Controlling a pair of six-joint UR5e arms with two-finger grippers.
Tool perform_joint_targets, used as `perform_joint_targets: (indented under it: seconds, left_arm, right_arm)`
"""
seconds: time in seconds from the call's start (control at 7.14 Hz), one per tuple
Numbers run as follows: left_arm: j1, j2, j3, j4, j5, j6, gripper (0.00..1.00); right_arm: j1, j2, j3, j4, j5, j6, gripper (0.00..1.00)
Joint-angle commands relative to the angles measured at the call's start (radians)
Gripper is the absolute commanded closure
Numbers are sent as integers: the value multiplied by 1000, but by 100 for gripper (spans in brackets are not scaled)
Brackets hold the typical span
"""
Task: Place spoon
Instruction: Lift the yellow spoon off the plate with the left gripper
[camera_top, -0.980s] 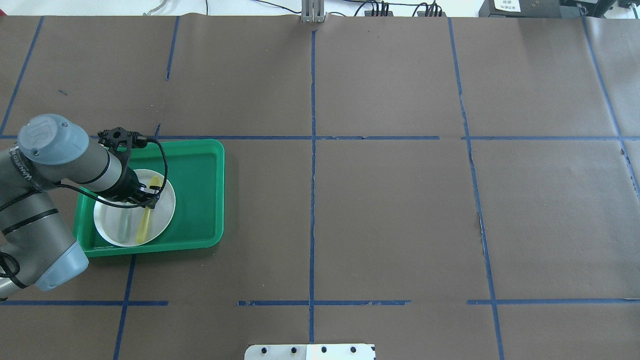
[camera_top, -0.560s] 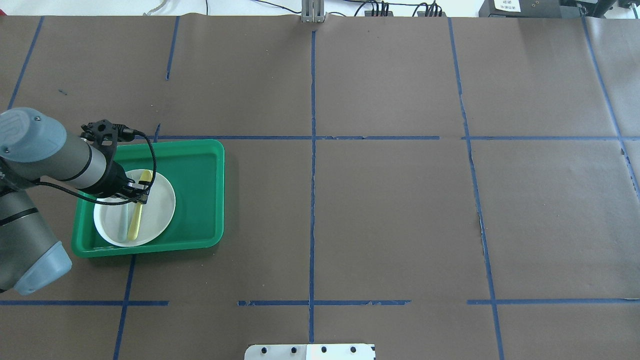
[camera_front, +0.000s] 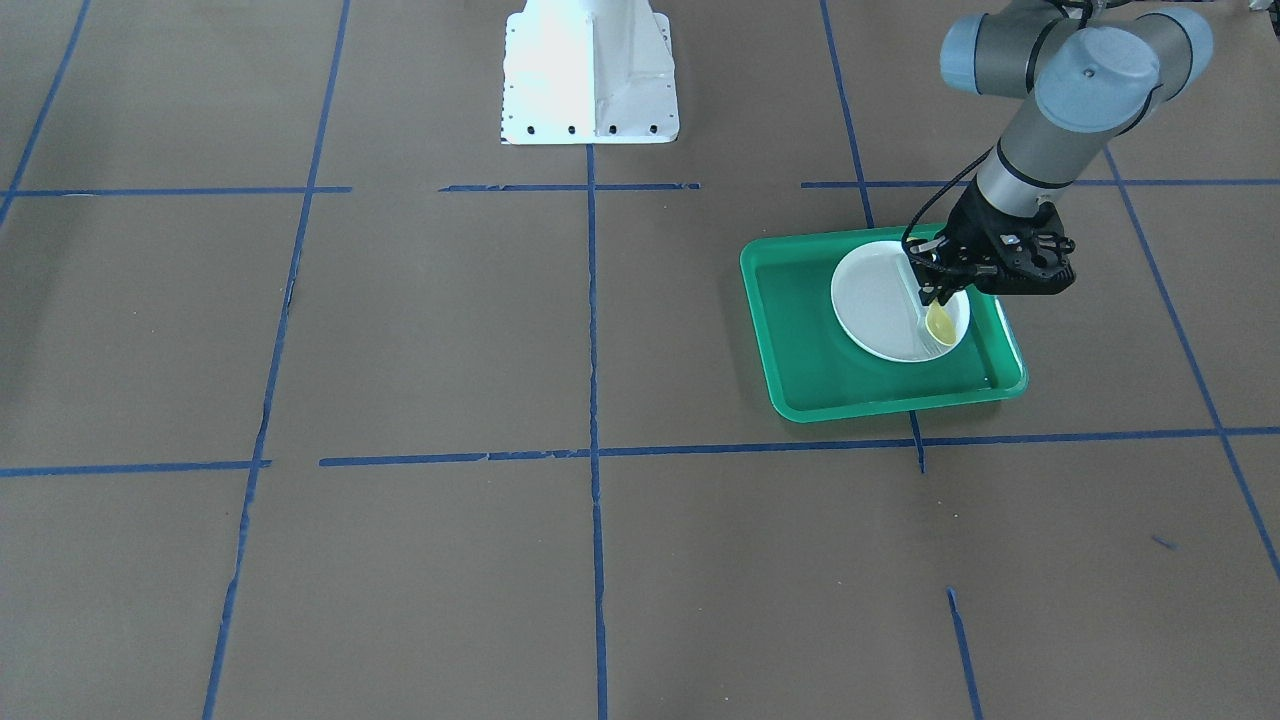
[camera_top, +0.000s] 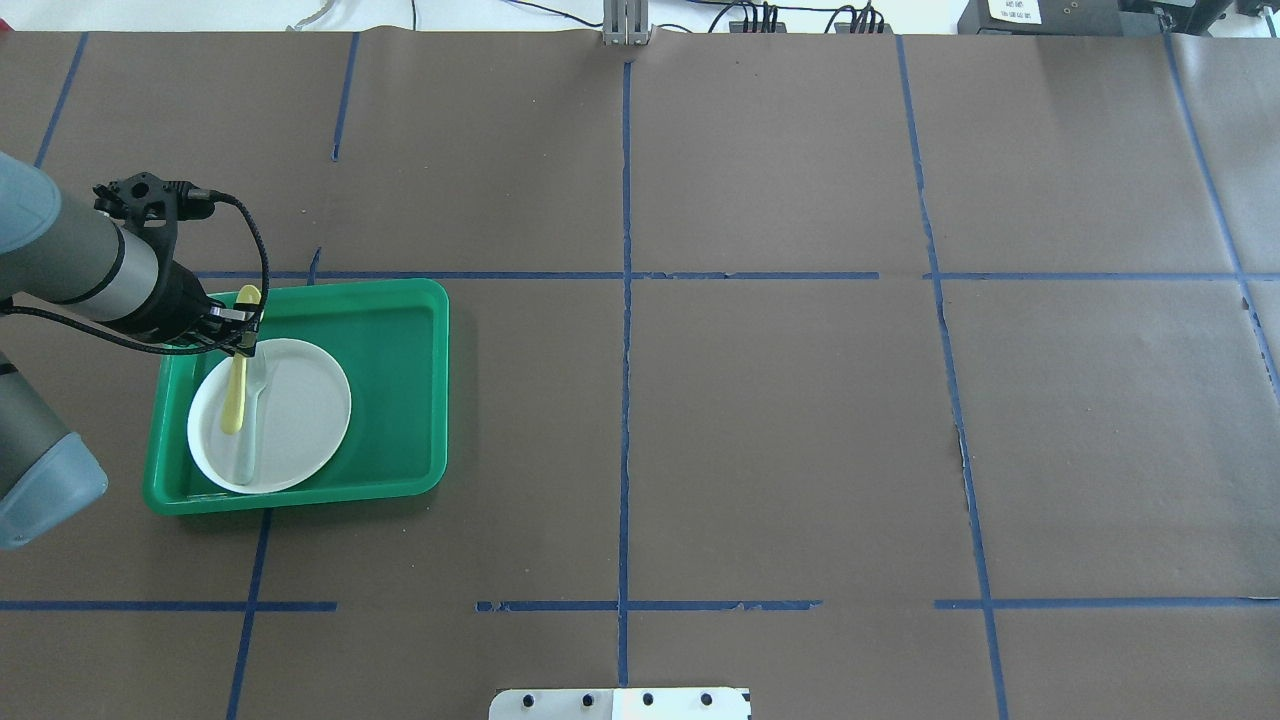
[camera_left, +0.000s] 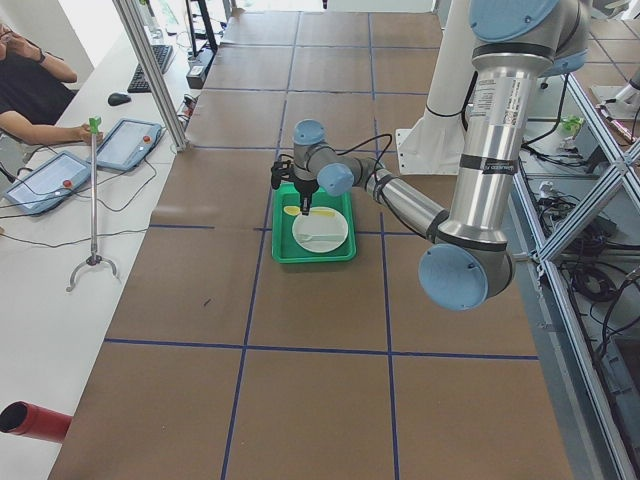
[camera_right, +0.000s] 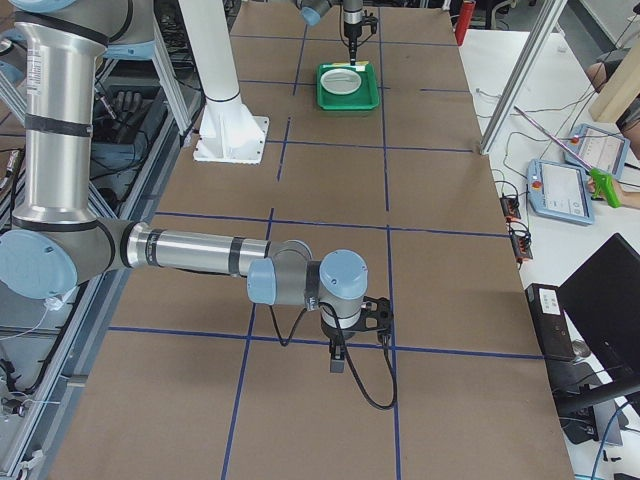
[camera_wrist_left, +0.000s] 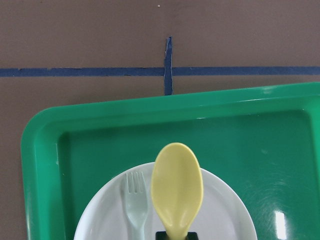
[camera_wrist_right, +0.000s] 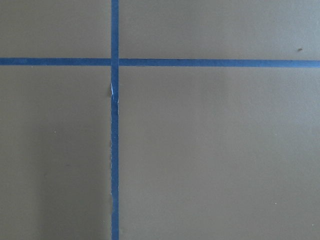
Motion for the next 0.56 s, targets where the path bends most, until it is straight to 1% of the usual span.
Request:
perform_joint_targets:
  seconds: [0.0, 0.14, 0.42]
  left_arm:
    - [4, -101, 57, 5, 0, -105, 100]
    - [31, -142, 90, 5, 0, -153, 100]
    - [94, -166, 107, 3, 5, -193, 100]
  right_arm:
    - [0, 0, 0, 0, 0, 0, 0]
    - [0, 0, 0, 0, 0, 0, 0]
    - [0, 0, 0, 0, 0, 0, 0]
